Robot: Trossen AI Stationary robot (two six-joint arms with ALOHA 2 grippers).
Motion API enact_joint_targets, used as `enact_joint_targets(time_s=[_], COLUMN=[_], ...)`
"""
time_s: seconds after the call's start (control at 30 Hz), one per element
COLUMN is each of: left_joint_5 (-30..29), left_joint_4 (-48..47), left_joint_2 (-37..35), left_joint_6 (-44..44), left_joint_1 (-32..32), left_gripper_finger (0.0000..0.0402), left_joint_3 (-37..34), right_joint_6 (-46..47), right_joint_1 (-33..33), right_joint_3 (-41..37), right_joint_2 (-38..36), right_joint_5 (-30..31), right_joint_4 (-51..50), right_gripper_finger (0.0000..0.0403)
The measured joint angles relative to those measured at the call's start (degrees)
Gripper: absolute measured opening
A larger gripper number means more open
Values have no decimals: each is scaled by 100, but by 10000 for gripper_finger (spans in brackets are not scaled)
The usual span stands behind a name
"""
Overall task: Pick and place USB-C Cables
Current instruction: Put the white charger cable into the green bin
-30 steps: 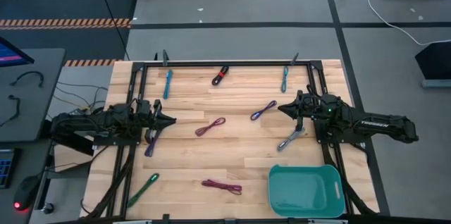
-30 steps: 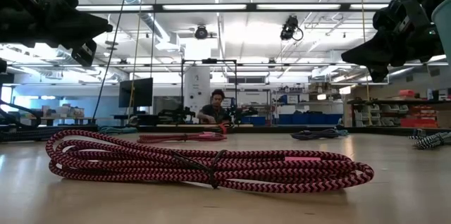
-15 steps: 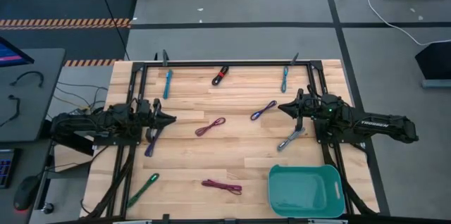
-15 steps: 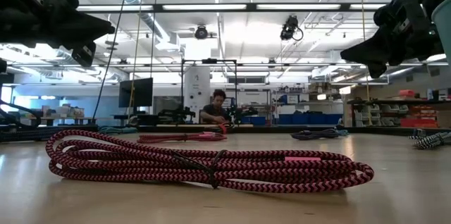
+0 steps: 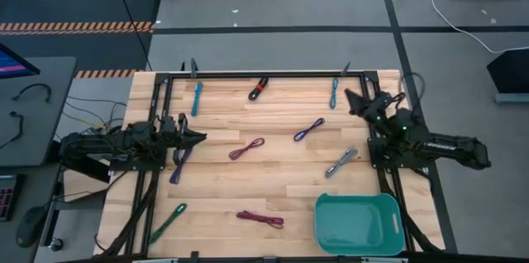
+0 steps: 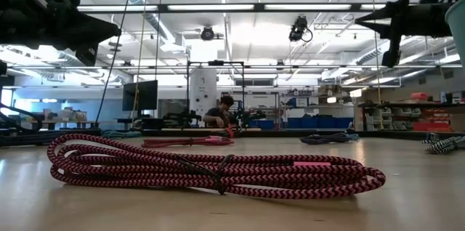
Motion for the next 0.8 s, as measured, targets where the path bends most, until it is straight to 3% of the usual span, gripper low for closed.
enact_joint_targets(time_s=[0.2,0.37,0.43,0.57,0.7,0.8], left_joint_5=[-163,-177,-178,-177,-319,-448], left_joint_4=[21,21,19,16,25,30], left_joint_2=[0,0,0,0,0,0], left_joint_6=[536,610,597,582,458,495], left_joint_1=[2,7,7,7,7,7], left_gripper_finger=[32,26,25,29,34,32], left_joint_3=[0,0,0,0,0,0], right_joint_6=[-373,-1600,-1622,-1664,-2218,-2596], right_joint_1=[-67,-64,-18,35,33,35], right_joint_3=[0,536,1145,2907,4388,4930], right_joint_2=[10,56,161,769,1731,2411], right_joint_5=[1155,170,114,-265,-1486,-2483], right_joint_4=[484,227,-898,-4541,-7251,-8639], right_gripper_finger=[16,11,5,5,5,5])
